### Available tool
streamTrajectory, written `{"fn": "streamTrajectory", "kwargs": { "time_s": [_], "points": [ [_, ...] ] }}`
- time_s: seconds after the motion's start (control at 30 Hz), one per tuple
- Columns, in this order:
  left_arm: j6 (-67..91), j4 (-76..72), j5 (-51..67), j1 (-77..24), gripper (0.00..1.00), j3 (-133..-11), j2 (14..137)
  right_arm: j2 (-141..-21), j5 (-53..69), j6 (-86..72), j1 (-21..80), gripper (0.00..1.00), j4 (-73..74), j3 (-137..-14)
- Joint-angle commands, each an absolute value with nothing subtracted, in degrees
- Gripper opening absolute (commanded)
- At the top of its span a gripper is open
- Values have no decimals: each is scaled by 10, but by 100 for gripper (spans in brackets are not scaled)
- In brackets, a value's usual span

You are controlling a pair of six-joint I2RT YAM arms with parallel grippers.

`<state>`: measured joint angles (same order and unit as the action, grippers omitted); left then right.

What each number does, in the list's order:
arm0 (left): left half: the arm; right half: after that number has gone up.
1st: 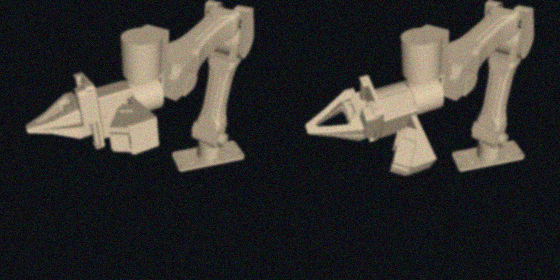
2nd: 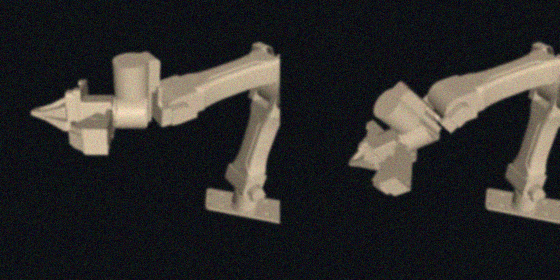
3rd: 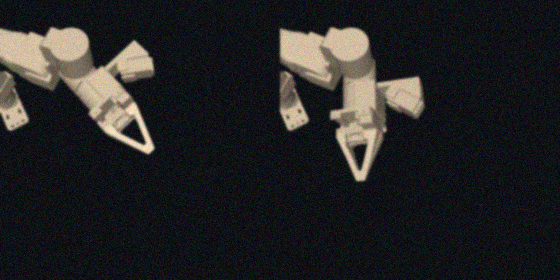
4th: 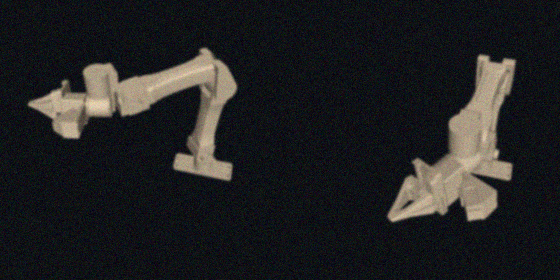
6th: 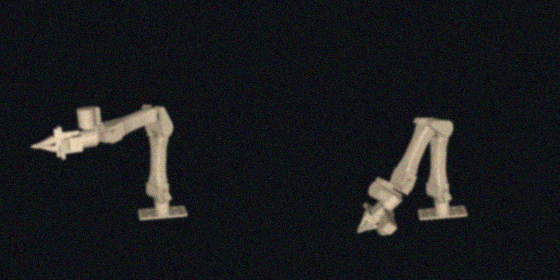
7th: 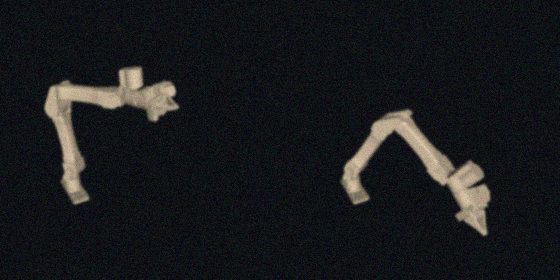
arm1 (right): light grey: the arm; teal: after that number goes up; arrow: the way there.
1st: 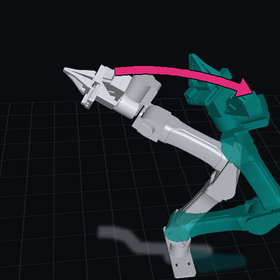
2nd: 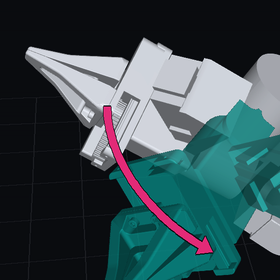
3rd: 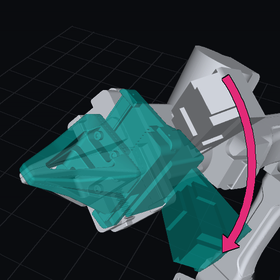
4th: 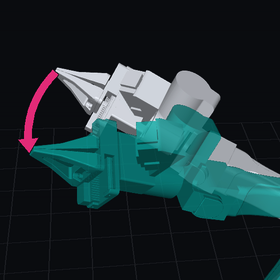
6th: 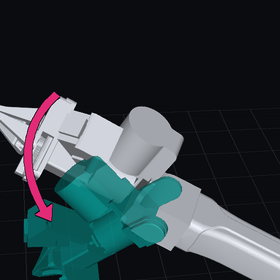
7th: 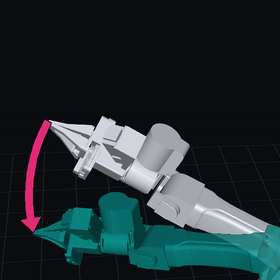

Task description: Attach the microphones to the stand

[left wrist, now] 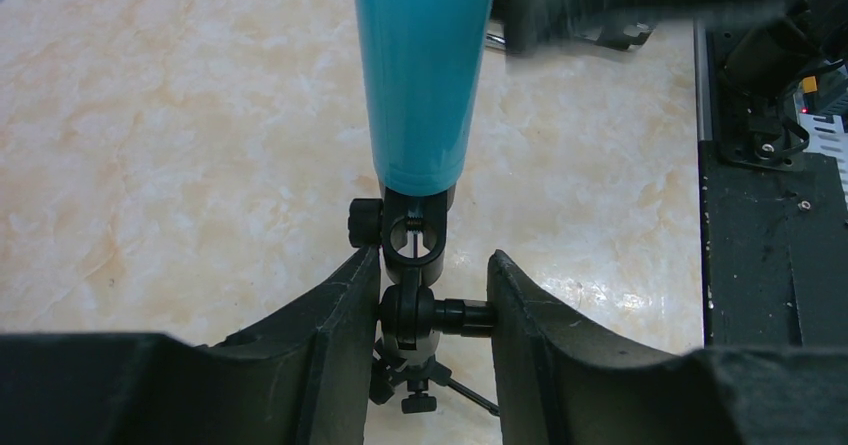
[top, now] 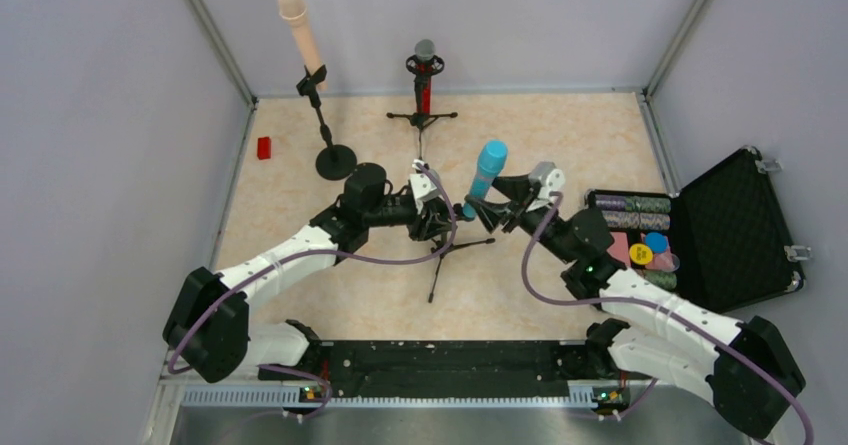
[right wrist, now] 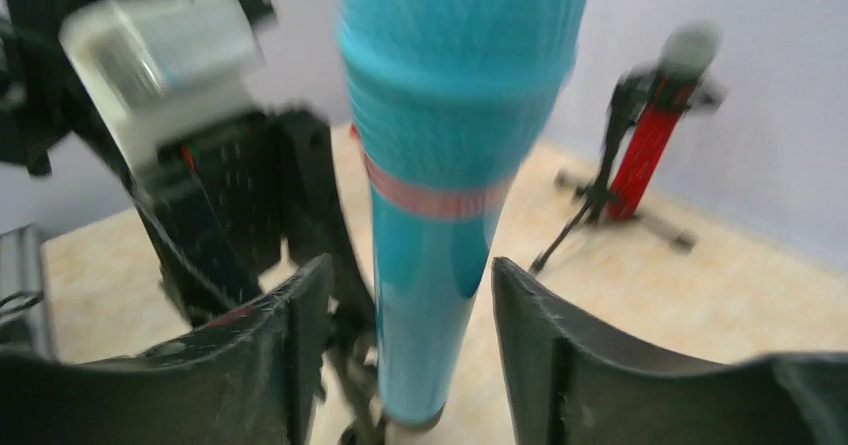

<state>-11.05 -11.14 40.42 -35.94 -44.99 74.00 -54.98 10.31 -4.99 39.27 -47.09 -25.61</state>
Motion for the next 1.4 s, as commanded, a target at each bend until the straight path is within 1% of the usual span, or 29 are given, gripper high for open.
{"fn": "streamTrajectory", "kwargs": {
  "time_s": [0.0,0.07,0.13,0.23,0.3,0.37,0.53,0.73,0.83,0.87,0.9,0.93,0.97,1.0,1.13,1.2,1.3,1.37],
  "points": [
    [-96,-125,408,-360,51,-450,727,-560,139,-55,405,68,-273,-258],
    [-86,-150,405,-360,67,-438,720,-553,144,-65,405,78,-271,-267],
    [-75,-175,400,-359,80,-423,712,-542,144,-75,405,85,-277,-269],
    [-65,-204,390,-360,93,-405,703,-524,137,-89,405,91,-287,-266],
    [-62,-209,385,-360,95,-402,703,-514,131,-96,405,92,-289,-263],
    [-62,-203,380,-360,94,-407,711,-503,125,-103,405,94,-289,-260],
    [-67,-210,380,-359,91,-415,727,-502,124,-118,404,94,-285,-259],
    [-84,-194,379,-360,82,-431,743,-504,134,-146,395,94,-281,-257],
    [-90,-188,385,-359,73,-435,748,-497,138,-148,390,94,-273,-256],
    [-90,-186,386,-359,68,-437,749,-494,140,-147,387,94,-269,-256],
    [-90,-185,389,-359,63,-439,750,-493,142,-143,386,94,-265,-255],
    [-89,-183,393,-358,45,-441,750,-491,145,-138,385,94,-258,-255],
    [-88,-181,397,-358,33,-445,751,-490,146,-133,383,94,-249,-256],
    [-88,-178,404,-358,25,-449,752,-488,147,-129,381,94,-240,-257],
    [-85,-171,412,-358,21,-461,753,-473,150,-118,375,94,-228,-245],
    [-87,-170,412,-357,14,-463,748,-464,152,-110,373,94,-224,-237],
    [-89,-171,410,-357,0,-467,738,-459,156,-94,372,94,-218,-228],
    [-89,-172,409,-358,0,-470,733,-459,162,-86,372,94,-219,-222]
  ]
}}
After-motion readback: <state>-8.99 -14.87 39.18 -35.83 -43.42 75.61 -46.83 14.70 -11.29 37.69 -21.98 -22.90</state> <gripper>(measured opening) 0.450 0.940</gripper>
